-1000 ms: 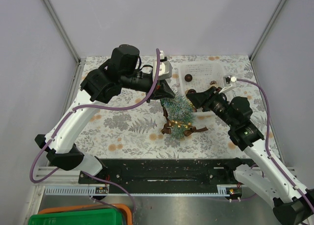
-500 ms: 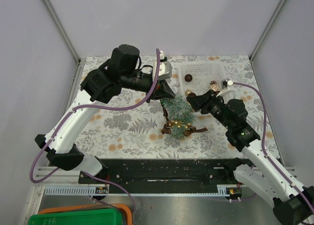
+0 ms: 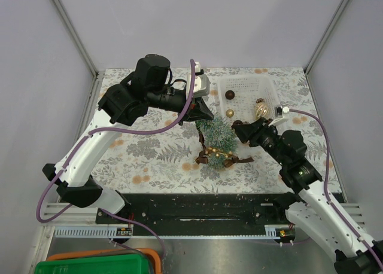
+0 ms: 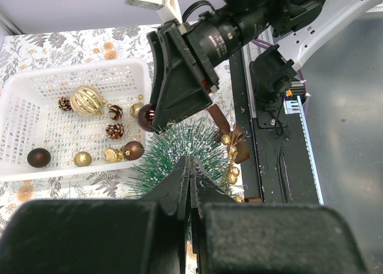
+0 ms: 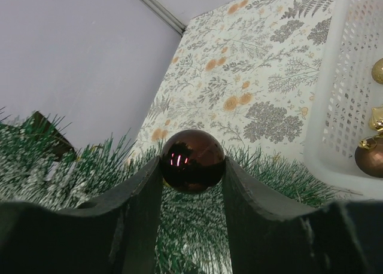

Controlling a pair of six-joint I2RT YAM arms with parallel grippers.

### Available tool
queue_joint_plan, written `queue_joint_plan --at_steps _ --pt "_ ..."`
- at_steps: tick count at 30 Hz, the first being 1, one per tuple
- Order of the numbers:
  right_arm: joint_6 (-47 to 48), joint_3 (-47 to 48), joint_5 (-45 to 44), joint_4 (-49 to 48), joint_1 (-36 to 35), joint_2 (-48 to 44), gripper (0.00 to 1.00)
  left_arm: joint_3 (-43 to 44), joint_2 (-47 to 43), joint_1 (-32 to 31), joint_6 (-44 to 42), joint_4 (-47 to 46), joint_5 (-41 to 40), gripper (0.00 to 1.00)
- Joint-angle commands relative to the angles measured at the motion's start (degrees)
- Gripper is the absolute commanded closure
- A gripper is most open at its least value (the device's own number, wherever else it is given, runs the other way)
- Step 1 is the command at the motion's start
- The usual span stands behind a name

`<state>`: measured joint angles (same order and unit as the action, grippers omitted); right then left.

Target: Decorate the small christmas tree

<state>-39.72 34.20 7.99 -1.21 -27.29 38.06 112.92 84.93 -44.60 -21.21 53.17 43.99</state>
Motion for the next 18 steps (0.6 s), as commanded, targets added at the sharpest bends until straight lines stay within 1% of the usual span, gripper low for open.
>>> queue_joint_plan --at_steps 1,6,11,14,18 --pt "-2.28 0.08 0.18 4.28 -0.57 -5.09 0.92 2.21 -0.20 -0.23 -0.41 -0.70 1.37 1.00" --pt "-3.43 1.57 2.73 8.15 -0.57 -7.30 0.92 2.74 0.07 -0.31 -0.23 -0.78 1.37 1.00" --pt "-3.52 2.45 3.87 10.00 -0.57 -8.62 0.92 2.83 0.15 -0.31 -0.32 -0.78 1.28 1.00" --pt "-3.08 3.42 3.61 11.40 -0.57 -9.41 0.92 2.74 0.15 -0.40 -0.23 -0.78 1.28 1.00" --pt "-0.10 7.19 1.95 14.91 -0.57 -9.85 0.92 2.83 0.33 -0.40 -0.23 -0.70 1.10 1.00"
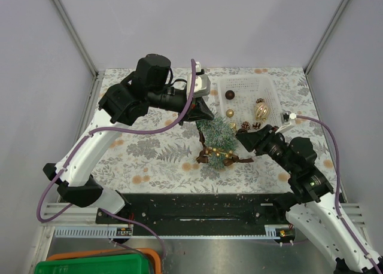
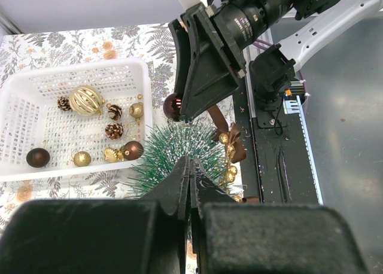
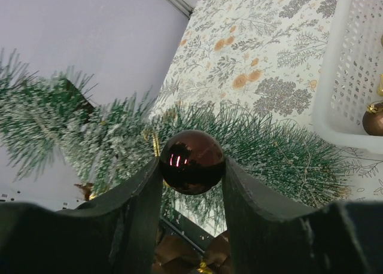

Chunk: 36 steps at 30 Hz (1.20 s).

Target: Decorate the small christmas tree

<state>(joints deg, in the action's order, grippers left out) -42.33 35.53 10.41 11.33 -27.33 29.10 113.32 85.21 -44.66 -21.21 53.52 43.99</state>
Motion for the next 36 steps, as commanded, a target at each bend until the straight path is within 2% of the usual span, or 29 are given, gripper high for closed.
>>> queue_joint_plan --at_steps 1,15,24,36 --pt "2.95 6.48 -0.74 3.25 -0.53 -0.89 0.91 2.43 0.04 -0.34 -0.23 -1.05 1.19 1.00" --pt "7.25 11.23 2.15 -1.05 -0.53 5.61 0.92 2.43 -0.13 -0.34 -0.23 -1.13 1.19 1.00" --pt "13.23 17.38 1.71 -0.70 -0.53 8.78 0.92 2.26 -0.04 -0.34 -0.32 -1.05 1.36 1.00" --pt "13.41 16.07 2.94 -3.50 -0.53 10.36 0.92 2.52 0.22 -0.34 -0.23 -1.13 1.63 1.00"
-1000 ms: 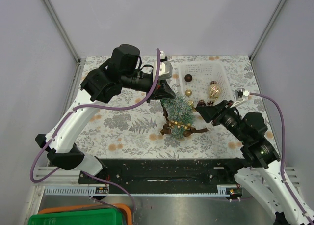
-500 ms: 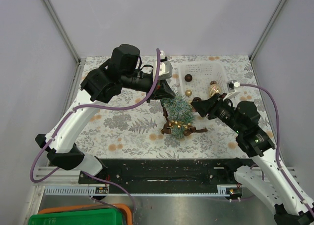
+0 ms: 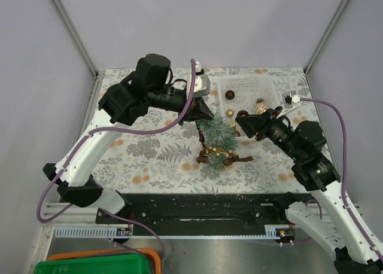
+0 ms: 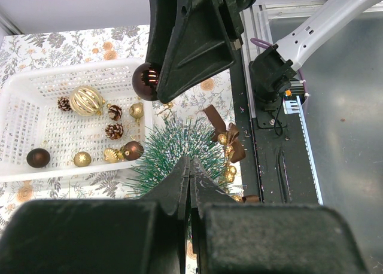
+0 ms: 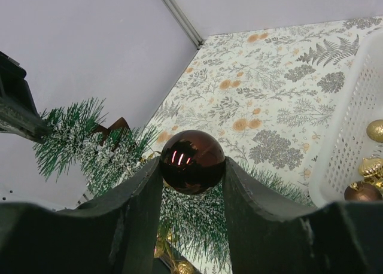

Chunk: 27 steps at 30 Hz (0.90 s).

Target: Decorate the small christmas tree

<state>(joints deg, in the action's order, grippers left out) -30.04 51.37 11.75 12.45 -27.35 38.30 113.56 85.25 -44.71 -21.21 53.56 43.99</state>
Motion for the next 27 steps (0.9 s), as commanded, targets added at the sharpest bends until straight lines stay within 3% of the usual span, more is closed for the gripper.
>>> queue_joint_plan --at_steps 1,12,27 --pt "1.13 0.13 1.79 -5.23 -0.51 1.59 0.92 2.20 0.09 -0.29 -0.23 -1.18 1.72 1.00" --pt "0.07 -0.31 3.63 -14.18 -0.51 7.66 0.91 2.28 0.09 -0.29 -0.32 -1.18 1.89 1.00" --pt "-2.83 -6.02 2.75 -18.95 -0.51 10.39 0.92 2.54 0.53 -0.29 -0.15 -1.09 2.42 1.00"
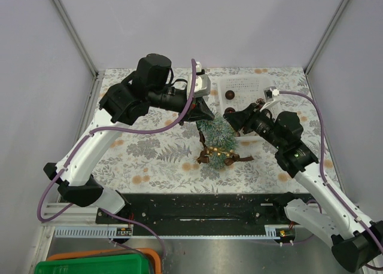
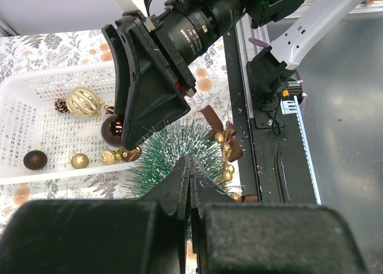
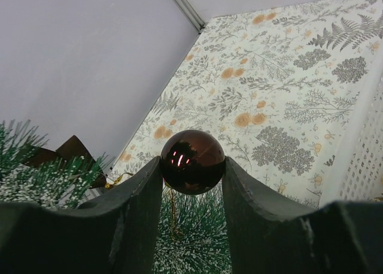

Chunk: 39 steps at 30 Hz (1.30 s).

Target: Decorate the small christmas tree

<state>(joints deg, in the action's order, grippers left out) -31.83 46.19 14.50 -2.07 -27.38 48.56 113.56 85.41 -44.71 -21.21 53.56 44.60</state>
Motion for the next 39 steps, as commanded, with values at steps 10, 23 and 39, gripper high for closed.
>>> queue_joint_plan --at_steps 10,23,39 --pt "-1.56 -3.65 -1.05 -2.33 -0.40 -3.55 0.82 2.28 0.29 -0.29 -0.23 -1.18 1.54 1.00" --pt "-3.15 -4.36 -1.23 -0.05 -0.49 -5.75 0.43 2.28 0.02 -0.29 -0.23 -1.09 1.54 1.00" --pt "1.16 -2.43 -5.44 6.98 -0.49 -6.89 0.35 2.46 0.02 -0.29 -0.23 -1.09 1.46 1.00"
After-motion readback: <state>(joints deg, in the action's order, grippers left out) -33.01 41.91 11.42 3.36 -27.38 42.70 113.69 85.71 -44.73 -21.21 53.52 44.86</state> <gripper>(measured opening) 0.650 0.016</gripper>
